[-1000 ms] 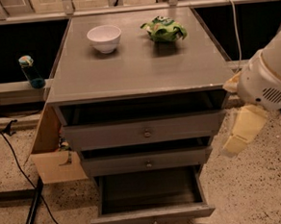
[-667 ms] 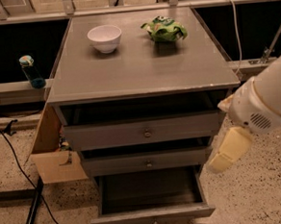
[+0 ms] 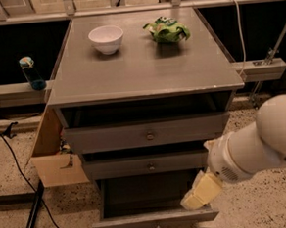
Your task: Close bottom drawer
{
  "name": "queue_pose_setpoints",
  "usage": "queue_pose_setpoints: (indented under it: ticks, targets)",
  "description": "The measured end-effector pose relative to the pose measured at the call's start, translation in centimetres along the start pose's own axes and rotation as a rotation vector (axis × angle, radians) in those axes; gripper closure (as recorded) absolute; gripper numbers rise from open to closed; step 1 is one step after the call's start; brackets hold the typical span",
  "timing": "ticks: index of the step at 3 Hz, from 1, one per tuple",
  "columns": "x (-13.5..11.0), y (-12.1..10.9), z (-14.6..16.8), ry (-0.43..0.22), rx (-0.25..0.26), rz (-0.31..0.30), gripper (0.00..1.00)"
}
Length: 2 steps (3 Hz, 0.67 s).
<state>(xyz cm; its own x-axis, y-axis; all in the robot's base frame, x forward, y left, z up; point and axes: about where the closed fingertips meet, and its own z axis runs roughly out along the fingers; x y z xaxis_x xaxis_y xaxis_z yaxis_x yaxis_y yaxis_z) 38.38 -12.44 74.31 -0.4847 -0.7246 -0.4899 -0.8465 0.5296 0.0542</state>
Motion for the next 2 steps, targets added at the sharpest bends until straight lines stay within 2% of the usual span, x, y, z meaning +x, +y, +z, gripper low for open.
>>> queue_pose_setpoints:
  ticks: [1, 2]
  targets:
    - [-0.39, -1.1, 0.36, -0.026, 0.056, -0.001, 0.0]
    - [-0.42, -1.12, 0.37, -0.025, 0.057, -0.001, 0.0]
